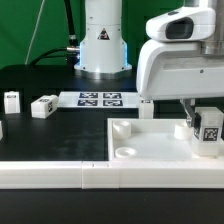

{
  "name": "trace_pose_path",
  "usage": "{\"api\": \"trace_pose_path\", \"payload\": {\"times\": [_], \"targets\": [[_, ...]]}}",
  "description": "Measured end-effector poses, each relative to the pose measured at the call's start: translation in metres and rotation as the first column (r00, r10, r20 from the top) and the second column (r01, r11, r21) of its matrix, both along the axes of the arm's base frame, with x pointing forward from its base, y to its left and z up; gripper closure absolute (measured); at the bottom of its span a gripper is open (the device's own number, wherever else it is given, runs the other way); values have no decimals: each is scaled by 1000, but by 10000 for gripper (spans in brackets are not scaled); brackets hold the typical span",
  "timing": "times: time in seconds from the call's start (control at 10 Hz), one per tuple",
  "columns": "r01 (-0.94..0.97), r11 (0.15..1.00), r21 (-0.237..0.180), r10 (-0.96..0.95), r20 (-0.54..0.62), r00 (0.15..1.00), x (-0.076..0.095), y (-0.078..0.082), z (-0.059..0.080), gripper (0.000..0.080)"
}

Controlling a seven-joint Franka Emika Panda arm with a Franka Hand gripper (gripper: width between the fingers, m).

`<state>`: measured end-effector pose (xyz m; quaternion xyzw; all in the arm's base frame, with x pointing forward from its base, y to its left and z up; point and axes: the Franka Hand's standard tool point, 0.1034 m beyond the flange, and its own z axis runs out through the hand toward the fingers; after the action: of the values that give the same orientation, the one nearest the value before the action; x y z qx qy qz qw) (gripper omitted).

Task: Assemble one leg

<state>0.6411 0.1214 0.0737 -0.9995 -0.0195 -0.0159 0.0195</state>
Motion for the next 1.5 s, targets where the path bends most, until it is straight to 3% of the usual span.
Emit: {"api": "trace_pose_path", "payload": {"times": [0.3,0.7,1.0,1.2,1.5], "targets": [[285,959,9,-285,-11,959,1,-3,0,505],[642,766,20,-642,-17,767,-1,-3,-3,506],[899,437,24,-899,-22,437,-2,-4,-4,506],[972,232,29,-972,-35,233,-3,-3,-4,506],[1000,5,28,-999,-51,7,-4,0,-3,506]]}}
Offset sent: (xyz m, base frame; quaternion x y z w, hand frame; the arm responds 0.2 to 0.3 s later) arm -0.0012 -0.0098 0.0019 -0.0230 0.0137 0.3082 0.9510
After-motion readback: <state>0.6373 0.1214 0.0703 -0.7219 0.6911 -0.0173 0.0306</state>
